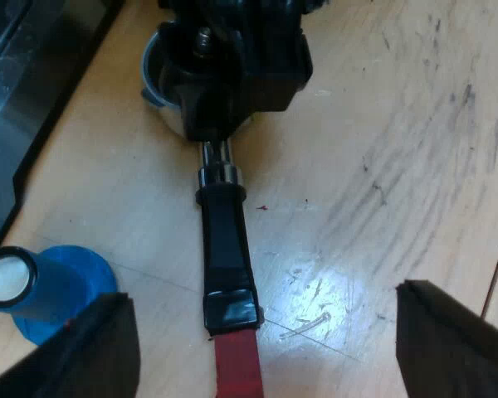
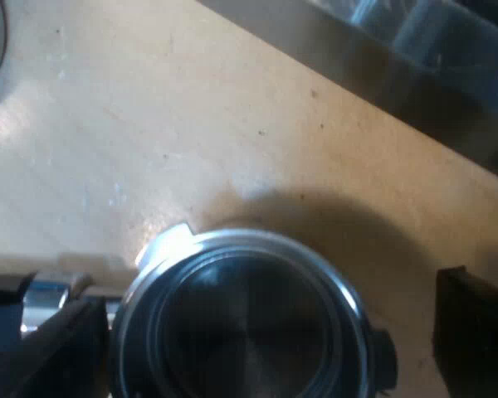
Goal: Put the handle in the coffee machine
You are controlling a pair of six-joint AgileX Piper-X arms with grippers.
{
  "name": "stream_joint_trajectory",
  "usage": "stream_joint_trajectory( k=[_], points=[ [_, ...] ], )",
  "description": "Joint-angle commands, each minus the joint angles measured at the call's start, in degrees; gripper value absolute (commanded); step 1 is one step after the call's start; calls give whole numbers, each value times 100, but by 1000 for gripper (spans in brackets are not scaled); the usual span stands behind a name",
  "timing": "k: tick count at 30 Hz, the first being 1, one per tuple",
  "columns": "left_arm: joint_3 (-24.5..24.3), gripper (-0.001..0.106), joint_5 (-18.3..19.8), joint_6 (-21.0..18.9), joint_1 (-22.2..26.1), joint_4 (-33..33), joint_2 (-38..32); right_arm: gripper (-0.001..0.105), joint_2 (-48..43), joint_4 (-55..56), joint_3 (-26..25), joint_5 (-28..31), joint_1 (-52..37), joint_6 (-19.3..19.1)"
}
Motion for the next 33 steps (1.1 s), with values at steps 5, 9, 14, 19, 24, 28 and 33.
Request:
stream_joint_trajectory(
  k=[5,9,14,19,24,28,33],
  points=[
    [-46,67,-50,-4,3,10,-17,79,174,-29,-49,-336,-23,-110],
    [-46,67,-50,-4,3,10,-17,79,211,-41,-49,-312,-23,-91],
    [-46,67,-50,-4,3,10,-17,79,211,-27,-49,-312,-23,-91],
    [-46,67,-50,-4,3,10,-17,49,211,-153,-49,-312,-23,-91],
    [-46,67,-50,-4,3,10,-17,0,211,-122,-49,-312,-23,-91],
    [-46,67,-50,-4,3,10,-17,0,184,-64,-49,-312,-2,-43],
    [-46,67,-50,-4,3,-21,-17,0,75,255,-49,-312,-3,520]
  ],
)
